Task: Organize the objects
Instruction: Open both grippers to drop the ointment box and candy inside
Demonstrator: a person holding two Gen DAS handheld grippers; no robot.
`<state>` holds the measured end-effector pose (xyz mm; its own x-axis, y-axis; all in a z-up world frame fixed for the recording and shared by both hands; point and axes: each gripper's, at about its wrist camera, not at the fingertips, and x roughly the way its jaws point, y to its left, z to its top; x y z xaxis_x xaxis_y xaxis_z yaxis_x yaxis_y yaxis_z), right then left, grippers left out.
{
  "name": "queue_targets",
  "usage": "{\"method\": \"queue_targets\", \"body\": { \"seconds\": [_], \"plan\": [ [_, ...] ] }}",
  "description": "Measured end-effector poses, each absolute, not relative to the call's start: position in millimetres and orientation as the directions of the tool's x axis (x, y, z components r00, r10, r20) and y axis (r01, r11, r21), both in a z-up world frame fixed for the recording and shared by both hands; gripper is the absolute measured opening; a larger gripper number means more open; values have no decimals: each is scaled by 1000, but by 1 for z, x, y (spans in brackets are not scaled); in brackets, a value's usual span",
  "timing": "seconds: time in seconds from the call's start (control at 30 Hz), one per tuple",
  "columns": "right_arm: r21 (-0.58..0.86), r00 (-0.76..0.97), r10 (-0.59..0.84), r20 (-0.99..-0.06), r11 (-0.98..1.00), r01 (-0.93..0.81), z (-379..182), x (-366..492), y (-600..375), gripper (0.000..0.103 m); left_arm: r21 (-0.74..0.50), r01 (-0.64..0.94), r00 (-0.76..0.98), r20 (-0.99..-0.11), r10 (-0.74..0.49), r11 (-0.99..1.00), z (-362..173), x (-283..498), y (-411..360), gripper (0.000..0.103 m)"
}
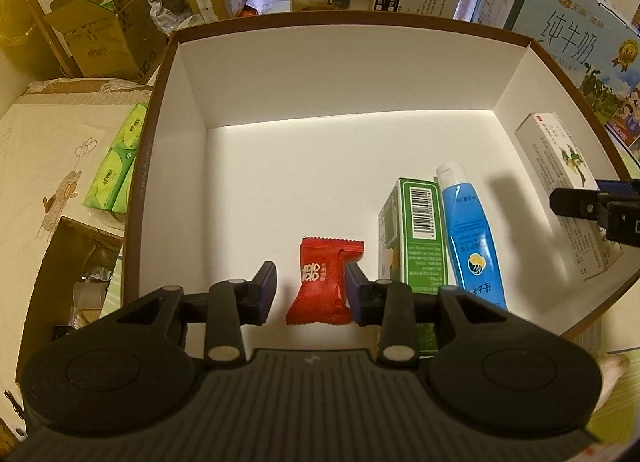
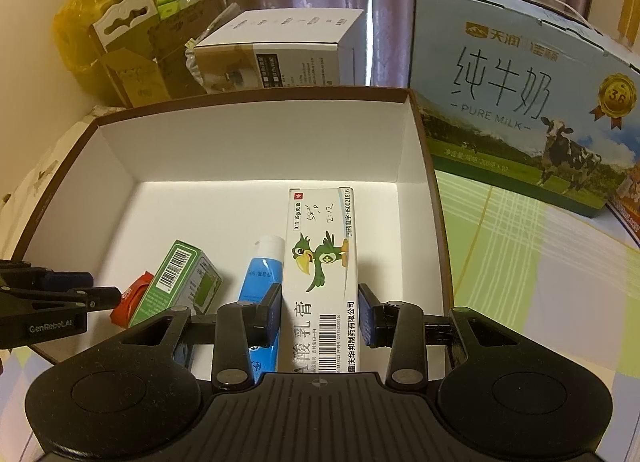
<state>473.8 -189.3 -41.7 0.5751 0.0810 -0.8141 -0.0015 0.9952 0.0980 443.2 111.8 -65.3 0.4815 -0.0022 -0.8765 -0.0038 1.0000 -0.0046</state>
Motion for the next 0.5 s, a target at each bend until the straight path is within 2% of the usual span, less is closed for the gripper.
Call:
{"method": "queue_targets", "body": {
  "seconds": [0.1,0.2,0.43,0.5],
  "plan": [
    [83,593,74,-802,997,-12,-40,473,-187,38,-2,-3,489,-872,-1,1000,-63,442,112,35],
    [64,600,48,-799,998,6,-37,471,-187,52,-7,-2,495,-869,-5,1000,-60,441,113,37],
    [129,623,84,-778,991,29,-24,449,-195,56,-16,9,514,-857,-19,1000,-48,433,115,41],
    [139,634,86,-769,990,35,-19,441,-197,57,-16,12,523,-852,-20,1000,-44,428,115,46]
  ]
}}
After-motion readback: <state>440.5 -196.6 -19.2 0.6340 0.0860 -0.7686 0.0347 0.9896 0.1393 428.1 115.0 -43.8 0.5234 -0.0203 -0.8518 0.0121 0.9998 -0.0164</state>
